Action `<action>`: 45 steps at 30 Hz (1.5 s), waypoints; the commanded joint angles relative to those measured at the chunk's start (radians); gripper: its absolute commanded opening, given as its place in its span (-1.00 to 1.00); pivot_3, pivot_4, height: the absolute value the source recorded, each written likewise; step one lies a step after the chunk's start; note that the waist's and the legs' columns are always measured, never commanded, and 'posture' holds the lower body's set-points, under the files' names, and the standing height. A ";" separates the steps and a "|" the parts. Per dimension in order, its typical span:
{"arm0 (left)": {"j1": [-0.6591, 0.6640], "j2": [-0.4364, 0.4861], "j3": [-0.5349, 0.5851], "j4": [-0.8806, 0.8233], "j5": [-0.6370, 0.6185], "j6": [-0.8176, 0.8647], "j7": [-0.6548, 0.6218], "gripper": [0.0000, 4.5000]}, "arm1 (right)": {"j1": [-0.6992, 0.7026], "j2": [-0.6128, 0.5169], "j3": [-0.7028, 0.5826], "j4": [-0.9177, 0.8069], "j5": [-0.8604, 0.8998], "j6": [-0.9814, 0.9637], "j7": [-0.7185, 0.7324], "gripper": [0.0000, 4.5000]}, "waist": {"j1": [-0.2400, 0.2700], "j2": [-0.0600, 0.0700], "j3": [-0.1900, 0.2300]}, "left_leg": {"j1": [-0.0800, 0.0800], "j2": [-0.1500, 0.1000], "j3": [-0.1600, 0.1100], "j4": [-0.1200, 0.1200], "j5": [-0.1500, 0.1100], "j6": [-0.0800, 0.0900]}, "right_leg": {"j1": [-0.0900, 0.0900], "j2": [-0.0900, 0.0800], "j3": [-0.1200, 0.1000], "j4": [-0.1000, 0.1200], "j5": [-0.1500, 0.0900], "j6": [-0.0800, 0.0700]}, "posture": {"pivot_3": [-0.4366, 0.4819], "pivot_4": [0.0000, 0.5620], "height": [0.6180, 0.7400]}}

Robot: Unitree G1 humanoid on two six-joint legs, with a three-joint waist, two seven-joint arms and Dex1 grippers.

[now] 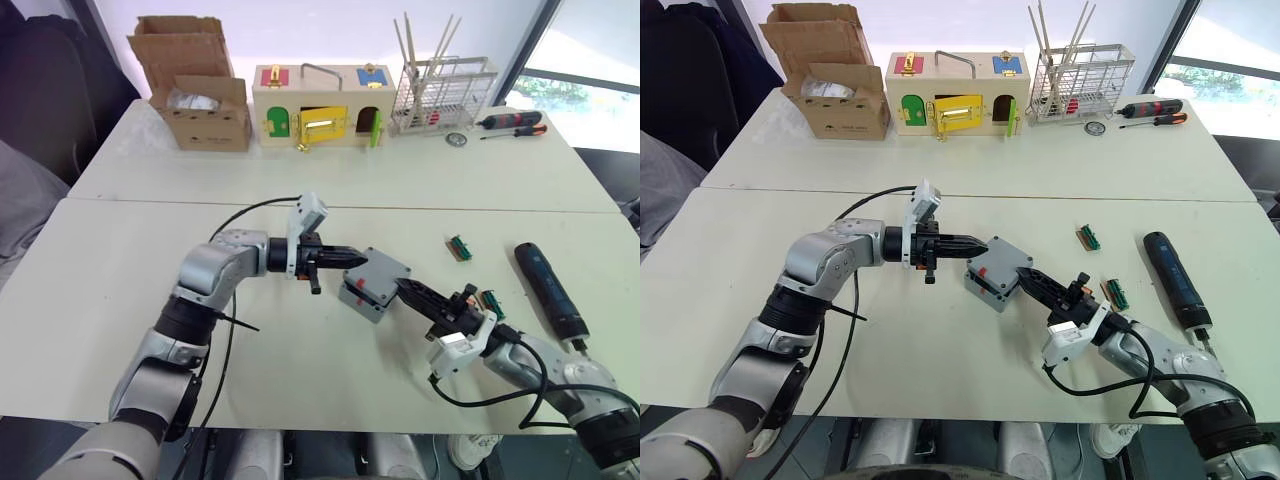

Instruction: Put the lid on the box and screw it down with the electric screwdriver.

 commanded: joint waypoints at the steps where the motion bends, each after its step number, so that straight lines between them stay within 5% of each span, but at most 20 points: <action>1: -0.013 -0.002 0.004 -0.031 0.001 -0.021 -0.014 -0.93 | 0.017 -0.019 -0.002 -0.035 -0.005 -0.008 -0.029 -0.96 | 0.000 0.000 0.000 | 0.000 0.000 0.000 0.000 0.000 0.000 | 0.000 0.000 0.000 0.000 0.000 0.000 | -0.05 -0.47 0.82; 25: 0.030 0.008 -0.046 -0.071 0.036 -0.019 -0.025 -0.93 | -0.024 -0.039 0.074 0.060 -0.055 -0.001 -0.107 -0.96 | 0.000 0.000 0.000 | 0.000 0.000 0.000 0.000 0.000 0.000 | 0.000 0.000 0.000 0.000 0.000 0.000 | -0.05 -0.47 0.82; 31: 0.047 0.027 -0.139 -0.051 0.134 -0.078 -0.027 -0.93 | -0.022 -0.047 0.090 0.070 -0.056 0.001 -0.111 -0.96 | 0.002 0.001 -0.001 | 0.000 0.000 0.000 0.000 0.000 0.000 | 0.001 0.000 0.000 0.000 0.000 0.000 | -0.05 -0.47 0.82; 38: 0.069 0.026 -0.183 -0.033 0.177 -0.093 -0.026 -0.93 | -0.026 -0.058 0.105 0.082 -0.048 0.001 -0.106 -0.96 | 0.014 0.001 -0.001 | 0.017 0.000 0.000 -0.001 -0.004 0.007 | 0.018 0.000 0.000 -0.004 -0.003 -0.004 | -0.05 -0.47 0.82; 45: 0.087 0.038 -0.199 -0.026 0.195 -0.096 -0.025 -0.96 | -0.014 -0.067 0.107 0.078 -0.052 0.007 -0.110 0.49 | 0.013 -0.002 -0.011 | 0.019 0.000 0.000 -0.001 -0.005 0.008 | 0.021 0.000 0.000 -0.004 -0.003 -0.004 | -0.05 -0.47 0.82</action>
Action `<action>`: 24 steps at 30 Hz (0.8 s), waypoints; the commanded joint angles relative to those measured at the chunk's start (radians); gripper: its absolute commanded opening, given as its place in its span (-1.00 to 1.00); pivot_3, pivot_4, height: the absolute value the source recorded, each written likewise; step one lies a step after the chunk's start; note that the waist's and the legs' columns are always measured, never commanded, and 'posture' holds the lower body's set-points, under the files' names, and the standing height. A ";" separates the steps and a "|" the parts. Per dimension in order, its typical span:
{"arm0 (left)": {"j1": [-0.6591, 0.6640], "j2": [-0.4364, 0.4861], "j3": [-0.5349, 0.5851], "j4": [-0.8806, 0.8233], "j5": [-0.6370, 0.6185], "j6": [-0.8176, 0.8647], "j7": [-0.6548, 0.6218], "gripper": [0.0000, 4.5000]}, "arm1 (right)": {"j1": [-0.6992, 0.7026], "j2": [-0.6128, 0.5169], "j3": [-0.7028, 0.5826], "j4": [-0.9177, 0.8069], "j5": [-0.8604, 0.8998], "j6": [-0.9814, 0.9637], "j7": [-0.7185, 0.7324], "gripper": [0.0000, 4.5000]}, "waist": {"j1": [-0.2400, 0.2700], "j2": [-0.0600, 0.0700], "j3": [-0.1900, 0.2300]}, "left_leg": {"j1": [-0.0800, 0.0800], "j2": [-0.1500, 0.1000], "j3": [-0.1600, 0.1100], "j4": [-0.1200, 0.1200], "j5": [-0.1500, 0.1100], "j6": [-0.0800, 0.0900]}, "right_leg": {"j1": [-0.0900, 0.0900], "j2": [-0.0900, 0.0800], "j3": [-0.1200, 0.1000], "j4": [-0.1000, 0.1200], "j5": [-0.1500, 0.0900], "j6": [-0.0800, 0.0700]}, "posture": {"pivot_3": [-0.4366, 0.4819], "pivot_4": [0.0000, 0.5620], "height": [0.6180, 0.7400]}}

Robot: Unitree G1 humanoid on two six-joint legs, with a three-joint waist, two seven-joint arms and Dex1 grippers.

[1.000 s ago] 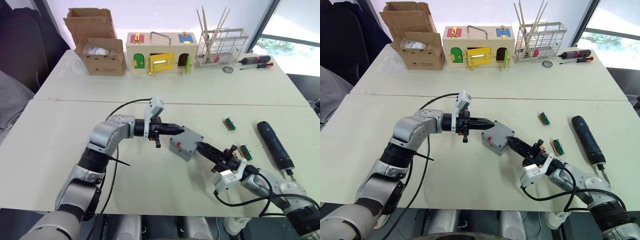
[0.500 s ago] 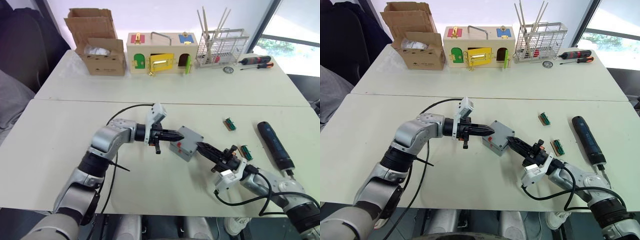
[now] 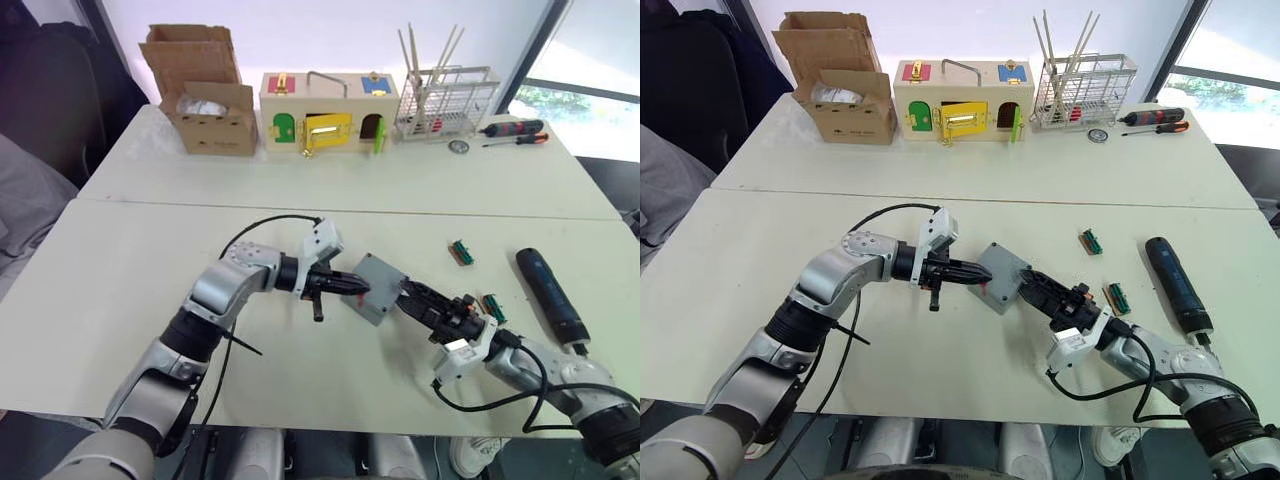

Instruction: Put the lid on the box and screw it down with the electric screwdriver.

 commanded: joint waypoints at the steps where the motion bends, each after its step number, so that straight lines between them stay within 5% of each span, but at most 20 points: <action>1: 0.031 0.011 -0.047 0.023 0.047 0.012 0.006 -0.96 | 0.028 -0.020 0.023 0.014 -0.022 0.009 0.018 0.63 | -0.001 0.000 -0.004 | 0.001 0.000 0.000 0.000 0.000 0.000 | 0.001 0.000 0.000 0.000 0.000 0.000 | -0.05 -0.47 0.82; 8: 0.042 0.012 -0.059 0.031 0.067 -0.002 0.002 -0.96 | 0.042 -0.032 0.018 0.009 -0.012 0.015 0.019 0.63 | 0.001 -0.002 -0.013 | 0.015 0.000 0.000 -0.009 -0.001 0.002 | 0.015 0.000 0.000 -0.010 -0.002 -0.004 | -0.05 -0.47 0.82; 24: 0.025 -0.022 0.026 -0.015 -0.004 0.052 0.021 -0.96 | 0.062 -0.047 -0.001 0.019 0.038 0.021 0.040 0.63 | 0.005 -0.002 -0.013 | 0.014 -0.001 0.001 -0.010 -0.001 0.002 | 0.014 -0.002 0.000 -0.011 -0.002 -0.004 | -0.05 -0.47 0.82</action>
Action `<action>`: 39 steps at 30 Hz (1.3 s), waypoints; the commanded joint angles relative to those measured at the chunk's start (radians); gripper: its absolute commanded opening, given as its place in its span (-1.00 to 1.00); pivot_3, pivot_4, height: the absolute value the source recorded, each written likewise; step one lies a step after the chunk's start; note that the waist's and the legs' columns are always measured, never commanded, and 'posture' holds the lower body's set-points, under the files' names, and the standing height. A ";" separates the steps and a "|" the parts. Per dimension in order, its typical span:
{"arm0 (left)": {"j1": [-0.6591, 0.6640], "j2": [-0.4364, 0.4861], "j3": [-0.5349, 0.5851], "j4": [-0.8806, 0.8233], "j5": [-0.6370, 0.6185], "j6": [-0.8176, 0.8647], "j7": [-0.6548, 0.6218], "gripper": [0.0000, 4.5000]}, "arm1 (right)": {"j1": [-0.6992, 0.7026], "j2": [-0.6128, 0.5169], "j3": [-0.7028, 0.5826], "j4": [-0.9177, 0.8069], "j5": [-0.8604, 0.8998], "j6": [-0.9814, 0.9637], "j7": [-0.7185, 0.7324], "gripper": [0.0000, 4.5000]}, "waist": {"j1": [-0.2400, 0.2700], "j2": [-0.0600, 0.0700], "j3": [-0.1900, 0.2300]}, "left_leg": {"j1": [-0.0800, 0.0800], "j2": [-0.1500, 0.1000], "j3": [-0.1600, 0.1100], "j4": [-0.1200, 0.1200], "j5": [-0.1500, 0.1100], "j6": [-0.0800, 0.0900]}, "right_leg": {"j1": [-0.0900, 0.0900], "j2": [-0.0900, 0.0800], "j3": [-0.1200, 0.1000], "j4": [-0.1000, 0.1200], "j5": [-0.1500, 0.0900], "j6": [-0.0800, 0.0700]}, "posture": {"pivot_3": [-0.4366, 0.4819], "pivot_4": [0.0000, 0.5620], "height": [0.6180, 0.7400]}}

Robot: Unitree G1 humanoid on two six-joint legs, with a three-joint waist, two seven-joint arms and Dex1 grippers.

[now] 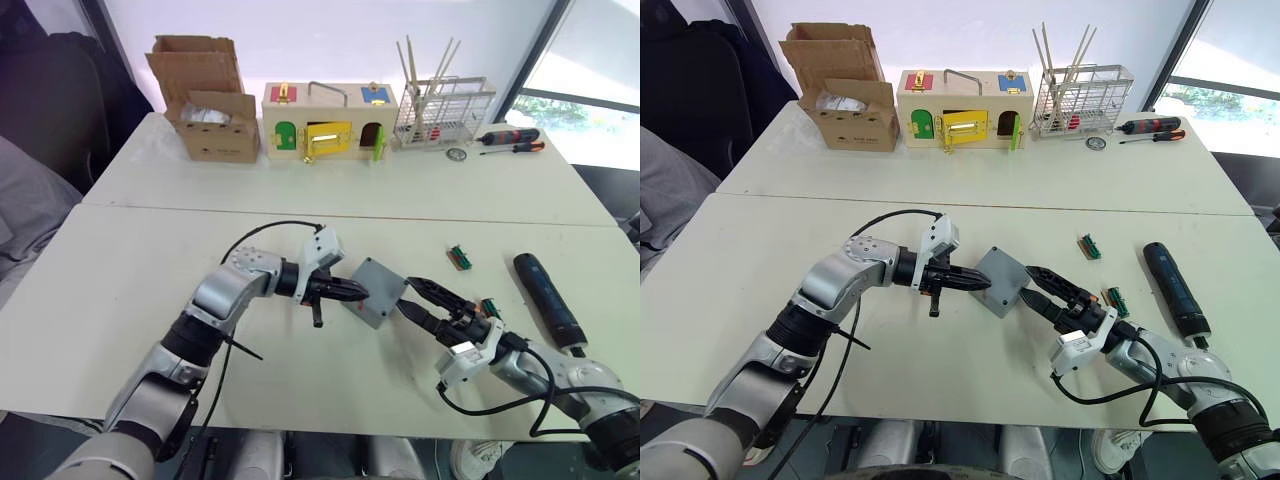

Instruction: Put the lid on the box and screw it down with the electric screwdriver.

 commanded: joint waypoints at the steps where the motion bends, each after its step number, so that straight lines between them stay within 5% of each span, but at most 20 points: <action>1: 0.003 -0.007 0.024 -0.022 -0.020 0.046 0.019 -0.96 | 0.035 -0.021 -0.001 0.021 0.014 0.013 0.042 0.63 | 0.001 0.000 0.000 | 0.000 0.000 0.000 0.000 0.000 0.000 | 0.000 0.000 0.000 0.000 0.000 0.000 | -0.05 -0.47 0.82; 14: 0.001 0.004 0.048 -0.073 -0.058 0.096 0.034 -0.96 | 0.078 -0.024 -0.023 0.000 0.032 0.031 0.055 0.63 | -0.007 0.002 0.003 | -0.003 -0.001 0.001 -0.002 0.000 0.000 | -0.005 -0.002 0.000 0.000 0.000 0.000 | -0.05 -0.47 0.82; 18: 0.003 0.007 0.064 -0.089 -0.071 0.110 0.039 -0.96 | 0.088 -0.027 -0.033 -0.010 0.046 0.033 0.060 0.16 | -0.006 0.002 0.003 | -0.003 -0.001 0.001 -0.002 0.000 0.000 | -0.005 -0.002 0.000 0.000 0.000 0.000 | -0.05 -0.47 0.82; 23: -0.012 0.003 0.116 -0.118 -0.115 0.137 0.056 -0.96 | 0.105 -0.013 -0.062 -0.042 0.127 0.044 0.113 -0.89 | -0.007 0.001 0.004 | -0.003 -0.001 0.001 -0.002 0.000 0.000 | -0.005 -0.002 0.000 0.000 0.000 0.000 | -0.05 -0.47 0.82; 26: -0.025 -0.002 0.162 -0.142 -0.150 0.161 0.078 -0.96 | 0.119 0.003 -0.077 -0.063 0.205 0.054 0.179 -0.99 | -0.008 0.002 0.004 | -0.003 -0.001 0.001 -0.002 0.000 0.000 | -0.005 -0.002 0.000 0.000 0.000 0.000 | -0.05 -0.47 0.82; 33: -0.057 0.009 0.284 -0.184 -0.226 0.206 0.148 -0.96 | 0.192 0.065 -0.096 -0.155 0.649 0.156 0.483 -0.99 | -0.005 0.002 0.006 | -0.004 -0.001 0.000 -0.002 0.000 0.000 | -0.005 -0.003 0.000 0.000 0.000 0.000 | -0.05 -0.47 0.82; 39: -0.027 0.059 0.243 -0.025 -0.092 0.098 0.213 -0.96 | 0.239 0.115 -0.070 -0.392 1.180 0.531 0.854 -0.99 | -0.005 0.003 0.007 | -0.004 0.000 0.000 -0.002 0.000 0.000 | -0.005 -0.005 0.000 0.000 0.000 0.000 | -0.05 -0.47 0.82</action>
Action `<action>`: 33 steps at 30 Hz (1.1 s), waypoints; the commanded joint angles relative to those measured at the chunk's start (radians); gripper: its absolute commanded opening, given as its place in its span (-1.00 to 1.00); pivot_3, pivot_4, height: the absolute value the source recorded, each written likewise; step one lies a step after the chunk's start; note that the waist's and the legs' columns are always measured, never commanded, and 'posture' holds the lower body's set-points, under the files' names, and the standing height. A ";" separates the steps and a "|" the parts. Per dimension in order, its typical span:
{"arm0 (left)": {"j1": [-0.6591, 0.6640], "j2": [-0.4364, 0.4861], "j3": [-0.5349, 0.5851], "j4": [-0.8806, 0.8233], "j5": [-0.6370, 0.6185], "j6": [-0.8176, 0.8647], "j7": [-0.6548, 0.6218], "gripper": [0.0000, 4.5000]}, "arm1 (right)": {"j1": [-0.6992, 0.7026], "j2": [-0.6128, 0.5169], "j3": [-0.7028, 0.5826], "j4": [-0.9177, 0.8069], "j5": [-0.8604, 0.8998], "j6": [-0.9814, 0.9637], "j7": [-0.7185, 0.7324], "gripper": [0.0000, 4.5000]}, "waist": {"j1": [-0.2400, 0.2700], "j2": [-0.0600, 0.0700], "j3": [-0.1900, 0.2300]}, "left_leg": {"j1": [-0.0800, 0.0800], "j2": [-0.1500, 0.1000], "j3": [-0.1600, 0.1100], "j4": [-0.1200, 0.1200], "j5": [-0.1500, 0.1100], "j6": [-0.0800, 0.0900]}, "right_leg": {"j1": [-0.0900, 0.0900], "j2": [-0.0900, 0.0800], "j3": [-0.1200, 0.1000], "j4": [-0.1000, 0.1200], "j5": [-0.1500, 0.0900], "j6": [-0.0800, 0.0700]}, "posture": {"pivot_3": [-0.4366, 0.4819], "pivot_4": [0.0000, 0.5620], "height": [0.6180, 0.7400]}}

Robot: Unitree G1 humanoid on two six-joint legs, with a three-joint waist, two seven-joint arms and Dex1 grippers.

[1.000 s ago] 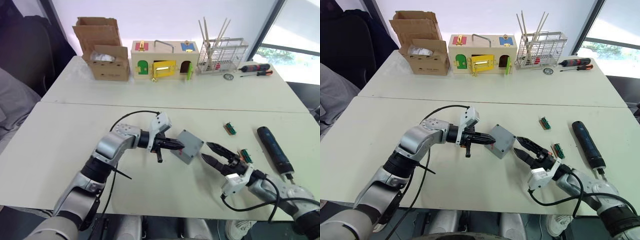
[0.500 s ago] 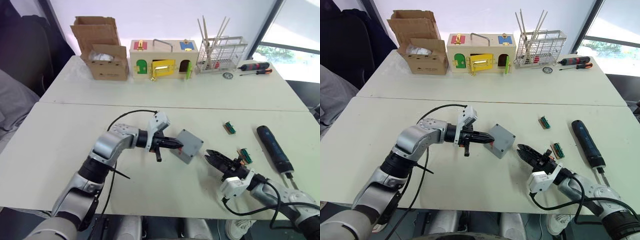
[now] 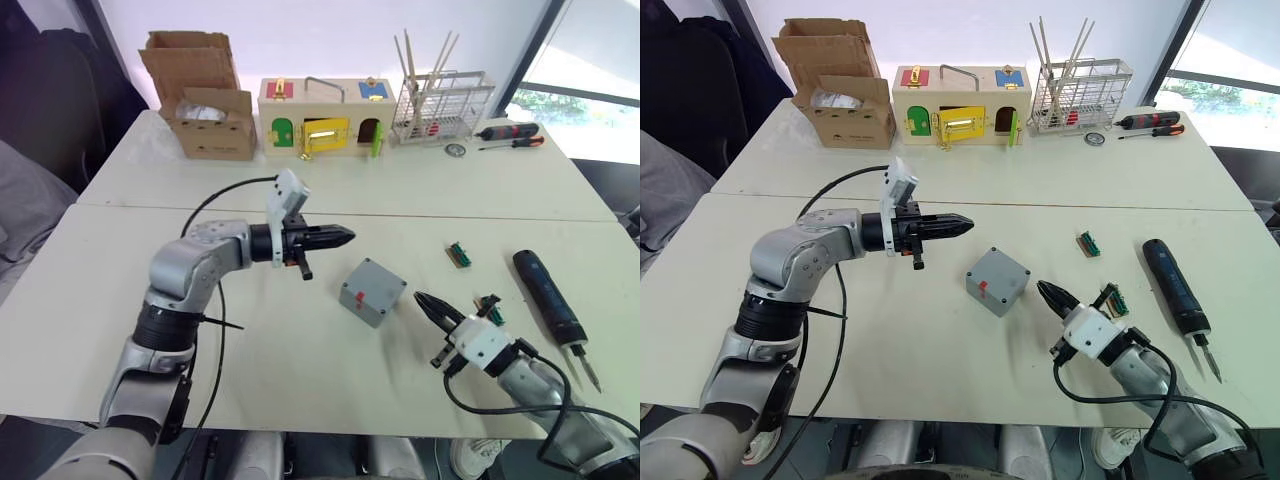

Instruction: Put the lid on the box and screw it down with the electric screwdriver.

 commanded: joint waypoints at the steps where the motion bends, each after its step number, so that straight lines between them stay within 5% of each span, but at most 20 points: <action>1: 0.024 0.019 -0.049 0.122 0.099 -0.117 0.002 -0.96 | 0.016 0.001 0.002 -0.148 0.245 0.218 0.171 -0.99 | 0.001 0.000 0.000 | 0.000 0.000 0.000 0.000 0.000 0.000 | 0.000 0.000 0.000 0.000 0.000 0.000 | -0.05 -0.47 0.82; 13: 0.034 -0.116 -0.177 0.352 0.232 -0.294 -0.034 -0.96 | 0.038 0.052 -0.056 -0.263 0.360 0.588 0.287 -0.99 | 0.005 0.000 0.000 | -0.015 -0.007 -0.001 0.000 -0.001 -0.001 | -0.016 -0.013 -0.002 0.000 0.002 -0.002 | -0.05 -0.47 0.82; 33: 0.137 -0.137 -0.166 0.156 0.224 -0.191 -0.029 -0.96 | -0.186 0.217 -0.061 -0.055 0.171 0.517 0.280 -0.99 | 0.004 0.002 0.001 | -0.015 -0.007 -0.001 -0.002 -0.001 -0.001 | -0.017 -0.013 -0.002 0.001 0.002 -0.002 | -0.05 -0.47 0.82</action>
